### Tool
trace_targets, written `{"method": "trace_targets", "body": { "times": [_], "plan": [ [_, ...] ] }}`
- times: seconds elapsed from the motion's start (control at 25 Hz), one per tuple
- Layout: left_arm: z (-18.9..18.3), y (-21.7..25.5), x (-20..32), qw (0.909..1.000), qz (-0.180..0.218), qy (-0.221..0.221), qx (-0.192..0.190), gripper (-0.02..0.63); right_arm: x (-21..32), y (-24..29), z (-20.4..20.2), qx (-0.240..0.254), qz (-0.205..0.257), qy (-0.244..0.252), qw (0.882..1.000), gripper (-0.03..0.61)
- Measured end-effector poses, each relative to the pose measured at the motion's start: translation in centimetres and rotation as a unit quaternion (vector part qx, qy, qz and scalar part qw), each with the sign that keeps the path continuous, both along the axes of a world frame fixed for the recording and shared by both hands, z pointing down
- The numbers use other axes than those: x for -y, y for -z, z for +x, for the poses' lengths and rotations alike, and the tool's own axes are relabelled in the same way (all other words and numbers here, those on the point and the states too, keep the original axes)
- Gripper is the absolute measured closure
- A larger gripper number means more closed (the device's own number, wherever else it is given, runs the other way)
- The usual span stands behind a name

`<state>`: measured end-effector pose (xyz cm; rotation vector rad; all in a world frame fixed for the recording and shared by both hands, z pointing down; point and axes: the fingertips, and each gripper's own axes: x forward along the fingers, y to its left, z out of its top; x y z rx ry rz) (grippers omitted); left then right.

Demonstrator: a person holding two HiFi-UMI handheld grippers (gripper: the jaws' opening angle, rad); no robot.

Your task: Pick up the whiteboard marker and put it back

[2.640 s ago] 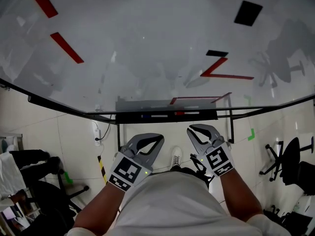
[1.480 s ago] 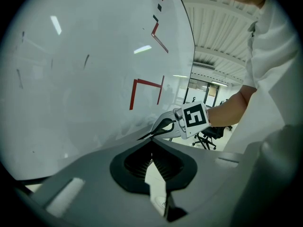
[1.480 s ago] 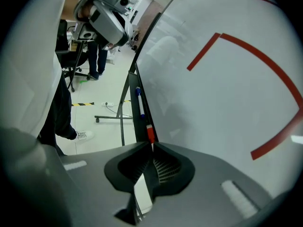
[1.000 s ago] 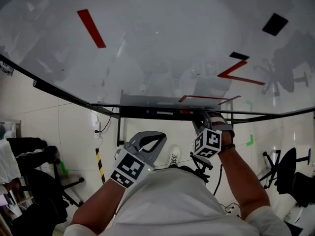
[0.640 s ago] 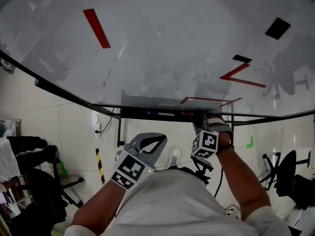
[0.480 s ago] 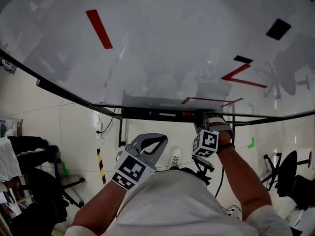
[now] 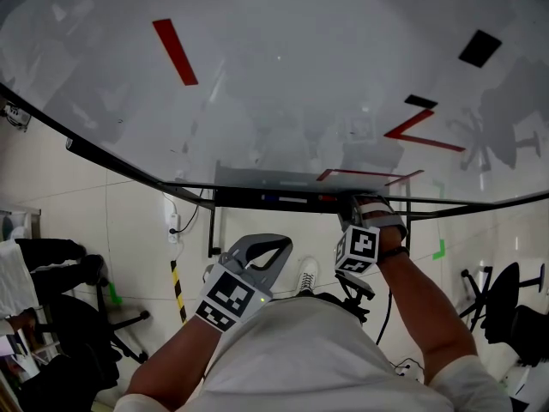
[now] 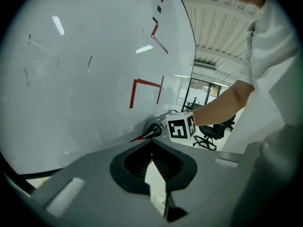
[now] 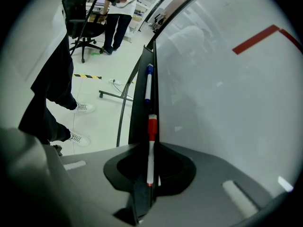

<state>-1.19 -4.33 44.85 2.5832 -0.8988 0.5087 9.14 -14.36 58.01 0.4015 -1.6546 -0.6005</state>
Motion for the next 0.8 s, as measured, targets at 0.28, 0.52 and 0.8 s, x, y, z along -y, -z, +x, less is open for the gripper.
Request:
{"method": "trace_targets", "body": {
  "times": [0.28, 0.52, 0.8],
  "plan": [
    [-0.1, 0.1, -0.1, 1.0000, 0.001, 0.001, 0.000, 0.597, -0.7, 1.1, -0.3, 0.005, 0.006, 0.002, 1.000, 0.540],
    [0.5, 0.2, -0.3, 1.0000, 0.002, -0.003, 0.000, 0.597, -1.7, 3.4, -0.6, 0.085, -0.014, -0.039, 0.996, 0.540],
    [0.7, 0.4, -0.2, 0.9999, -0.005, 0.002, -0.015, 0.597, -2.6, 5.9, 0.1, 0.156, -0.023, -0.095, 0.983, 0.540]
  ]
}}
